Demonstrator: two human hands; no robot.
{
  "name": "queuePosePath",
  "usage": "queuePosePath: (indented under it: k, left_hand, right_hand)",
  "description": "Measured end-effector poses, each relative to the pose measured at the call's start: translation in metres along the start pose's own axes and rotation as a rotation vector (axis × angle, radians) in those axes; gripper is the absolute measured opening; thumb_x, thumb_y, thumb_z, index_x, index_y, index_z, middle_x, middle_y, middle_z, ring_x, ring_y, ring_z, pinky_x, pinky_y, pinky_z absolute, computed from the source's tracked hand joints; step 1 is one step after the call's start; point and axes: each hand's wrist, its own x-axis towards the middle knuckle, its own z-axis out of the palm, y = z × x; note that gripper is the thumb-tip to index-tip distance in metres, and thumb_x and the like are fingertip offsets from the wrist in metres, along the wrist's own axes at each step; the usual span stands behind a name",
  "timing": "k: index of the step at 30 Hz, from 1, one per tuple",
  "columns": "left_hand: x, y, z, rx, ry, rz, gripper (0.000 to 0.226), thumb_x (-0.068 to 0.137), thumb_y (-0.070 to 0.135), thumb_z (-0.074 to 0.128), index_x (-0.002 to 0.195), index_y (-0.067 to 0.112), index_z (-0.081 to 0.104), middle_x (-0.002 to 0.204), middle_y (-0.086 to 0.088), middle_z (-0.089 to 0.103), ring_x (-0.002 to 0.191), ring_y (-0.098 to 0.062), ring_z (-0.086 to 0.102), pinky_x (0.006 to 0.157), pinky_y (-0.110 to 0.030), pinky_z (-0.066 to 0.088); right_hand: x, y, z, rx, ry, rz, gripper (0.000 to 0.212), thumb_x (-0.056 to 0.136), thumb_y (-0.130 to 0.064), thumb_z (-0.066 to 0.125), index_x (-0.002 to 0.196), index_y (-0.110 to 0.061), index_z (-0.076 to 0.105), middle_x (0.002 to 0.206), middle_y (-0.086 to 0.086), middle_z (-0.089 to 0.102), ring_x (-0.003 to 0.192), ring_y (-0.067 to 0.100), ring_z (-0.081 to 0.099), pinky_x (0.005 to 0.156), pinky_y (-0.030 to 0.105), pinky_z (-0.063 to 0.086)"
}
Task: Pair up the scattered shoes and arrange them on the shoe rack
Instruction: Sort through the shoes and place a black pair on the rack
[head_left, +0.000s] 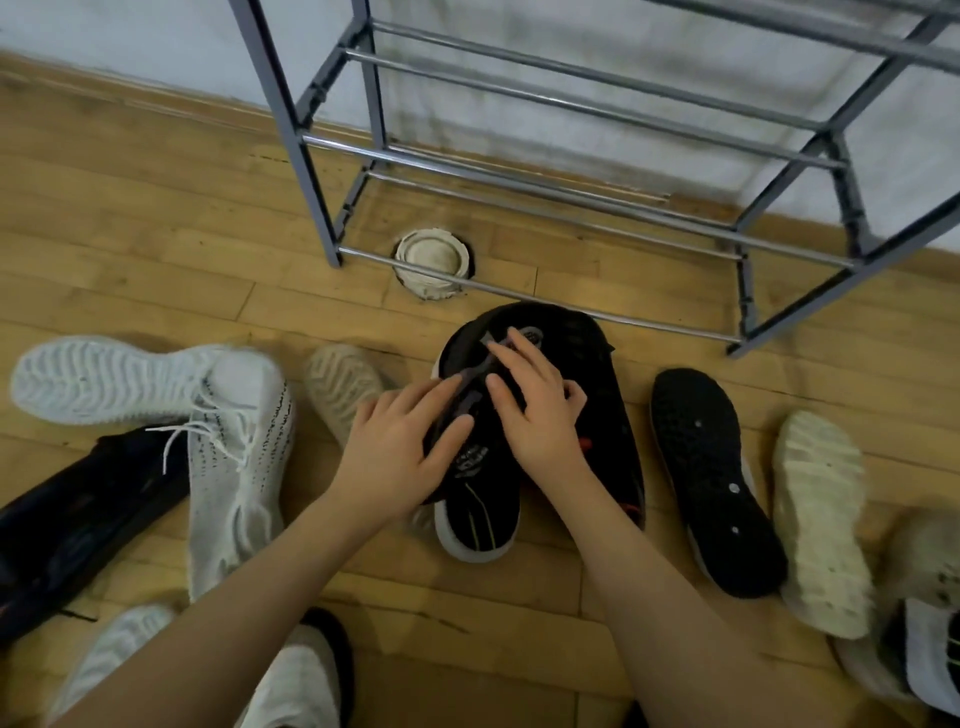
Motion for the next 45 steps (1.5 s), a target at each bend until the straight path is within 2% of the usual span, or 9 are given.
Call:
queuePosePath:
  k: [3, 7, 10, 13, 18, 27, 31, 37, 45]
  left_hand:
    - [-0.003, -0.016, 0.003, -0.035, -0.106, -0.045, 0.082, 0.079, 0.076, 0.012, 0.145, 0.029, 0.027, 0.145, 0.001, 0.039, 0.132, -0.021, 0.034, 0.108, -0.041, 0.019]
    - [-0.009, -0.028, 0.006, -0.088, -0.127, 0.030, 0.096, 0.070, 0.080, 0.038, 0.148, 0.036, 0.002, 0.146, -0.004, 0.033, 0.132, -0.023, 0.032, 0.107, -0.044, 0.024]
    - [-0.006, -0.028, 0.010, 0.077, -0.166, 0.065, 0.090, 0.071, 0.072, 0.041, 0.144, 0.046, -0.006, 0.148, -0.010, 0.029, 0.128, -0.035, 0.039, 0.103, -0.049, 0.031]
    - [-0.002, -0.026, 0.011, 0.011, -0.150, 0.030, 0.075, 0.073, 0.064, 0.042, 0.141, 0.046, 0.015, 0.142, -0.008, 0.038, 0.119, -0.038, 0.047, 0.098, -0.052, 0.039]
    - [-0.010, 0.001, 0.014, -0.041, 0.082, 0.024, 0.056, 0.076, 0.054, 0.048, 0.127, 0.031, 0.052, 0.122, -0.004, 0.054, 0.098, -0.033, 0.058, 0.078, -0.047, 0.050]
    - [-0.034, 0.021, 0.040, 0.233, -0.062, 0.076, 0.059, 0.079, 0.058, 0.041, 0.128, 0.027, 0.052, 0.125, -0.013, 0.052, 0.093, -0.037, 0.050, 0.073, -0.045, 0.050]
    - [-0.036, 0.019, 0.032, 0.198, -0.095, 0.095, 0.062, 0.082, 0.059, 0.041, 0.133, 0.024, 0.048, 0.132, -0.014, 0.048, 0.103, -0.036, 0.052, 0.083, -0.045, 0.047]
    - [-0.043, -0.007, -0.011, 0.146, -0.089, 0.071, 0.065, 0.086, 0.061, 0.032, 0.140, 0.024, 0.038, 0.137, -0.008, 0.045, 0.119, -0.031, 0.044, 0.095, -0.045, 0.036]
    - [-0.071, -0.094, -0.082, 0.224, 0.076, -0.140, 0.059, 0.085, 0.049, 0.031, 0.131, 0.017, 0.050, 0.124, -0.008, 0.056, 0.110, -0.033, 0.052, 0.090, -0.046, 0.040]
  right_hand:
    - [-0.015, 0.011, 0.002, -0.014, 0.041, 0.106, 0.046, 0.093, -0.048, 0.029, 0.137, -0.039, 0.041, 0.151, -0.007, 0.030, 0.136, 0.011, 0.025, 0.103, 0.027, 0.008]
    - [-0.028, 0.012, 0.012, 0.043, -0.054, 0.163, 0.050, 0.093, -0.051, 0.024, 0.140, -0.041, 0.034, 0.153, -0.006, 0.025, 0.130, -0.008, 0.016, 0.104, 0.023, 0.003]
    - [-0.025, 0.007, 0.017, 0.029, -0.078, 0.162, 0.045, 0.098, -0.048, 0.028, 0.143, -0.040, 0.028, 0.156, -0.002, 0.017, 0.139, 0.003, 0.012, 0.106, 0.026, 0.002]
    - [-0.020, -0.001, 0.019, -0.008, -0.121, 0.141, 0.047, 0.099, -0.044, 0.032, 0.145, -0.038, 0.025, 0.158, 0.002, 0.011, 0.142, 0.009, 0.008, 0.109, 0.031, 0.002]
    - [-0.016, -0.004, 0.004, 0.015, -0.056, 0.073, 0.043, 0.099, -0.038, 0.037, 0.141, -0.032, 0.037, 0.157, 0.003, 0.019, 0.138, 0.000, 0.013, 0.101, 0.021, 0.003]
    - [-0.035, 0.026, -0.014, -0.244, -0.234, 0.068, 0.042, 0.100, -0.040, 0.031, 0.142, -0.035, 0.037, 0.152, -0.007, 0.031, 0.139, 0.005, 0.021, 0.104, 0.026, 0.005]
    - [-0.038, 0.020, -0.015, -0.246, -0.136, 0.054, 0.040, 0.100, -0.039, 0.034, 0.138, -0.032, 0.044, 0.146, -0.009, 0.039, 0.135, 0.009, 0.028, 0.103, 0.029, 0.009]
    - [-0.025, -0.029, -0.010, -0.160, -0.109, -0.059, 0.047, 0.095, -0.044, 0.031, 0.132, -0.027, 0.052, 0.139, -0.008, 0.048, 0.128, 0.014, 0.036, 0.098, 0.027, 0.013]
    - [-0.002, -0.126, 0.049, -0.221, -0.228, -0.330, 0.036, 0.098, -0.037, 0.040, 0.131, -0.028, 0.051, 0.136, -0.009, 0.050, 0.123, 0.016, 0.040, 0.098, 0.034, 0.015]
